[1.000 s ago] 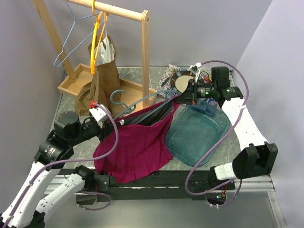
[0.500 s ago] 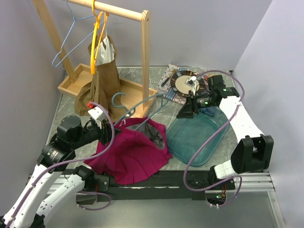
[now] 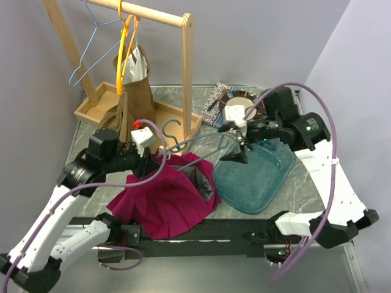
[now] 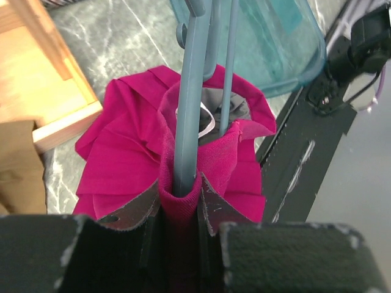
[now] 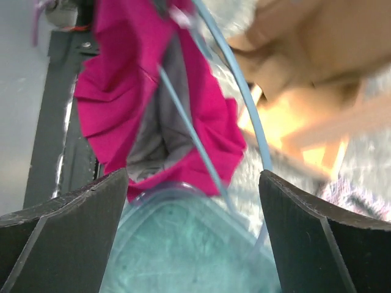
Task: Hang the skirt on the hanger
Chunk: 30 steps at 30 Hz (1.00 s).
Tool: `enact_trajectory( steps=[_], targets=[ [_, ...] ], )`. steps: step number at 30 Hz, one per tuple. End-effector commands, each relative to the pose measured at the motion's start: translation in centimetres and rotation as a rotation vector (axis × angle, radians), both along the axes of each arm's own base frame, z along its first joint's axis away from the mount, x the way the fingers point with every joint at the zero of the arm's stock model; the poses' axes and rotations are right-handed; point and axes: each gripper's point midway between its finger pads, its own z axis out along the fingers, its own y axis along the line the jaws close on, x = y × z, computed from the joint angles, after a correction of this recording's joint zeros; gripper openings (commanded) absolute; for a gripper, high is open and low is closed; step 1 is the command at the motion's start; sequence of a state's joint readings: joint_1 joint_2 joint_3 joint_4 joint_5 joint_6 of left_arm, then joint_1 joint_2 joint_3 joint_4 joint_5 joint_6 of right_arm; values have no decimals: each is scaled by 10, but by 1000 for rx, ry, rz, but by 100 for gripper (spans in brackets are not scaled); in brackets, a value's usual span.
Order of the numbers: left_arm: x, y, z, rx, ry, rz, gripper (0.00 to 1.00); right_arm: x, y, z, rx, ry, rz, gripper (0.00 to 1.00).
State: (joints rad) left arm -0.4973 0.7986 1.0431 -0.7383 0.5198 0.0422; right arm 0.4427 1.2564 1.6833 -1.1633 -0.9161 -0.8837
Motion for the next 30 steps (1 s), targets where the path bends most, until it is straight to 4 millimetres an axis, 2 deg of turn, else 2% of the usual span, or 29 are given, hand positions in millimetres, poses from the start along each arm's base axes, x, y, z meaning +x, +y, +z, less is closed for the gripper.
enact_trajectory(
  steps=[1, 2, 5, 11, 14, 15, 17, 18, 20, 21, 24, 25, 27, 28, 29, 30],
  targets=[
    [-3, -11, 27, -19, -84, -121, 1, 11, 30, 5, -41, -49, 39, 93],
    [-4, -12, 27, -13, -85, -136, 1, 13, 39, 4, -43, -30, 58, 93],
    [-5, -13, 30, -8, -99, -155, 1, 14, 51, -3, -51, 34, 76, 91],
    [-8, -17, 32, -5, -103, -188, 1, -6, 71, -35, -94, 151, 157, 78],
    [-10, -18, 33, -5, -98, -201, 1, -12, 78, -41, -113, 173, 176, 64],
    [-10, -18, 33, -4, -100, -200, 1, -13, 78, -41, -114, 180, 181, 54],
    [-10, -18, 34, -6, -102, -198, 1, -17, 80, -44, -118, 205, 197, 40],
    [-10, -18, 34, -6, -102, -198, 1, -19, 80, -44, -117, 212, 204, 27],
    [-9, -18, 36, -17, -106, -193, 1, -24, 81, -47, -116, 235, 223, 14],
    [-9, -19, 38, -23, -109, -190, 1, -27, 80, -48, -114, 243, 227, 0],
    [-5, -19, 45, -51, -126, -158, 2, -33, 80, -49, -99, 263, 239, 0],
    [-4, -18, 47, -55, -132, -142, 5, -33, 80, -49, -95, 276, 231, 0],
    [-4, -18, 51, -72, -131, -127, 18, -34, 80, -49, -78, 268, 217, 0],
    [-5, -17, 53, -78, -137, -118, 27, -35, 79, -48, -72, 284, 194, 0],
    [-4, -16, 55, -89, -128, -99, 48, -34, 79, -47, -50, 266, 181, 0],
    [-5, -16, 56, -95, -127, -96, 55, -33, 78, -48, -45, 260, 164, 0]
  ],
)
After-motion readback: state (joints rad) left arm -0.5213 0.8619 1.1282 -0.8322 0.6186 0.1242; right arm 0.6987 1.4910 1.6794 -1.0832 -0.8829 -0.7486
